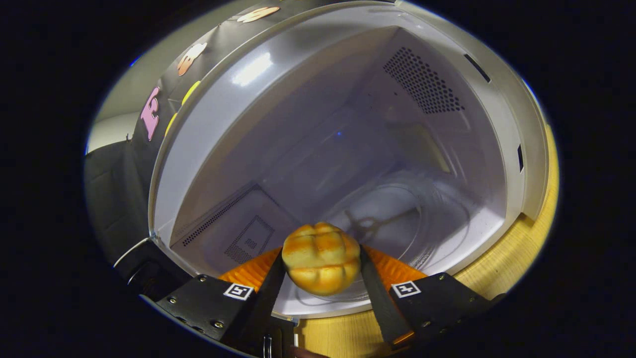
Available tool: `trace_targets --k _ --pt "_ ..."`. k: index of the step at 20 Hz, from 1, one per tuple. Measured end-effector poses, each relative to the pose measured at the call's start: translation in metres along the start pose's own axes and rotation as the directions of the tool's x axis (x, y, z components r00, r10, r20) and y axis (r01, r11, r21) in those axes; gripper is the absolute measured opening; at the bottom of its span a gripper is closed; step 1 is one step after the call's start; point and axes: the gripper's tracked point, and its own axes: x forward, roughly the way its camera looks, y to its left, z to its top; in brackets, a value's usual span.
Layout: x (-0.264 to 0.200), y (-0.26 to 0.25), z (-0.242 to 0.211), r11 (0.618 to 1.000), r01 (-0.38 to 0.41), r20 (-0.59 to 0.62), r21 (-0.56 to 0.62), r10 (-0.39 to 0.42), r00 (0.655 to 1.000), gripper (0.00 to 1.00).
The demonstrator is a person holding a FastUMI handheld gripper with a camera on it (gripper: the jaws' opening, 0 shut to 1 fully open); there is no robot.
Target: Open the microwave, put the food inside, and close the microwave door.
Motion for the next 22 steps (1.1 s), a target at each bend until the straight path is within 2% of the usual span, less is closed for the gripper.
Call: trace_targets --k 4,7,8,12,14,19,22 --pt "-0.007 0.010 -0.003 0.999 -0.029 -0.010 0.025 0.030 1.000 0.89" --pt "-0.008 0.006 0.009 0.999 0.013 0.051 -0.048 -0.010 0.999 0.93" --pt "-0.008 0.005 0.013 0.996 0.027 0.080 -0.084 -0.021 0.997 0.97" --pt "-0.012 0.012 0.014 0.994 0.017 0.091 -0.108 -0.007 0.996 0.97" --pt "-0.014 0.008 0.014 0.991 0.042 0.096 -0.131 -0.029 0.995 0.97" --pt "-0.038 0.022 0.024 0.989 0.043 0.104 -0.143 -0.029 0.994 0.98" --pt "-0.068 0.053 0.034 0.991 -0.015 0.105 -0.136 0.029 0.994 0.97"
